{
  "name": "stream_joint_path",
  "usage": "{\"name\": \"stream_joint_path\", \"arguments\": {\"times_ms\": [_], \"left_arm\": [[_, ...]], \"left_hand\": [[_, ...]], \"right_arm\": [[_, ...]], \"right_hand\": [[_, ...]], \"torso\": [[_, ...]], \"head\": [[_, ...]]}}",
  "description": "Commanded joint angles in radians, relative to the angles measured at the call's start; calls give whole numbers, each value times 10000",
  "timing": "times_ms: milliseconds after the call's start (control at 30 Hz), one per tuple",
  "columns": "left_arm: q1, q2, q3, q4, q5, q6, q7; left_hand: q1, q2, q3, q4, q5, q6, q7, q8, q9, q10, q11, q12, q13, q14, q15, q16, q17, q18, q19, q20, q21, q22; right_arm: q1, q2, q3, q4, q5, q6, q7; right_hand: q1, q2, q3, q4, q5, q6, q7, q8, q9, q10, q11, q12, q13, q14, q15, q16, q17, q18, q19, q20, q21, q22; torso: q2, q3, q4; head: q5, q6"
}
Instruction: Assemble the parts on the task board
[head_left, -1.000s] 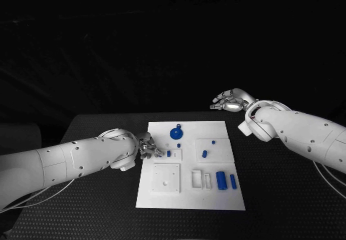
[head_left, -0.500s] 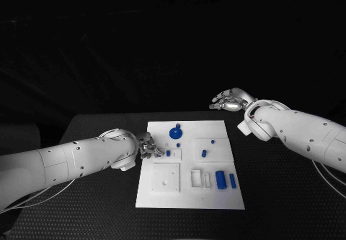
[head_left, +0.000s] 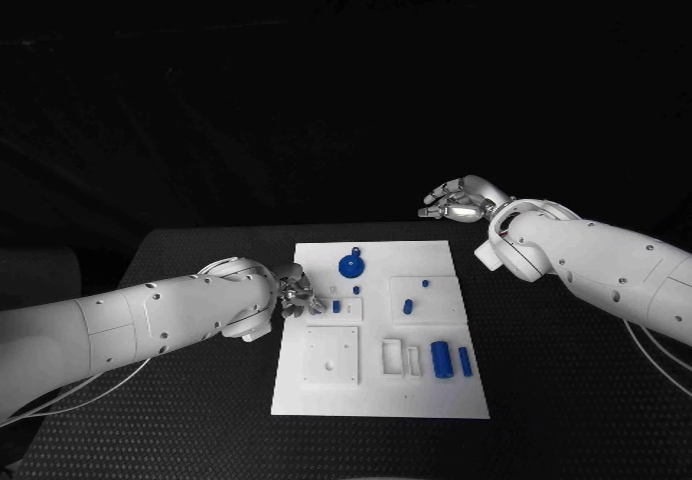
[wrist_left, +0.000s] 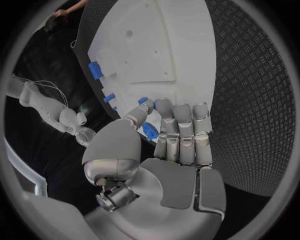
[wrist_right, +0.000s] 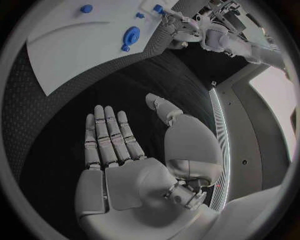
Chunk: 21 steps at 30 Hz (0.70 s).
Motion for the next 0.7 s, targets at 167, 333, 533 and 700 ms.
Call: {"name": "stream_joint_path", "arguments": {"times_ms": [167, 333, 533, 700], "left_arm": [[-90, 8, -75, 80, 151, -342, 280], [-90, -55, -76, 174, 261, -552, 345], [-88, -133, -67, 319, 413, -541, 317], [-83, -222, -27, 469, 620, -417, 195]], "left_hand": [[430, 451, 171, -376, 294, 193, -43, 46, 17, 174, -51, 3, -35, 94, 27, 52, 12, -145, 133, -909, 23, 196], [344, 493, 159, -458, 653, 298, -84, 61, 52, 276, -93, 6, -49, 197, 6, 79, 12, -119, 224, -918, 68, 197], [291, 526, 167, -548, 859, 363, -108, 60, 72, 338, -120, 0, -61, 257, -6, 94, 12, -106, 263, -922, 89, 196], [232, 529, 185, -661, 1162, 437, -136, 62, 95, 401, -146, -11, -73, 312, -4, 108, 13, -97, 293, -921, 104, 194]], "right_arm": [[-3, 9, 5, 8, -37, 119, 43], [-3, 9, 5, 13, -37, 128, 42], [-3, 12, 5, 1, -38, 135, 39], [-3, 15, 5, -9, -73, 154, 32]], "right_hand": [[94, 4, -18, 37, 39, -40, 556, 44, -12, 42, 2, -69, 13, 55, 48, -69, -14, -189, 17, -31, -33, 19], [92, 5, -19, 37, 39, -41, 556, 44, -13, 44, 2, -74, 13, 55, 48, -70, -14, -189, 18, -31, -36, 21], [90, 5, -21, 37, 39, -41, 556, 44, -14, 47, 2, -81, 13, 55, 48, -71, -16, -189, 18, -31, -40, 24], [89, 4, -23, 37, 40, -42, 556, 44, -14, 48, 2, -86, 13, 55, 48, -73, -17, -190, 18, -31, -43, 26]], "torso": [[3, 0, 3], [3, 0, 7], [-1, -4, -2], [4, -4, -1]], "head": [[-2, 7], [-3, 15], [12, 21], [1, 28]]}}
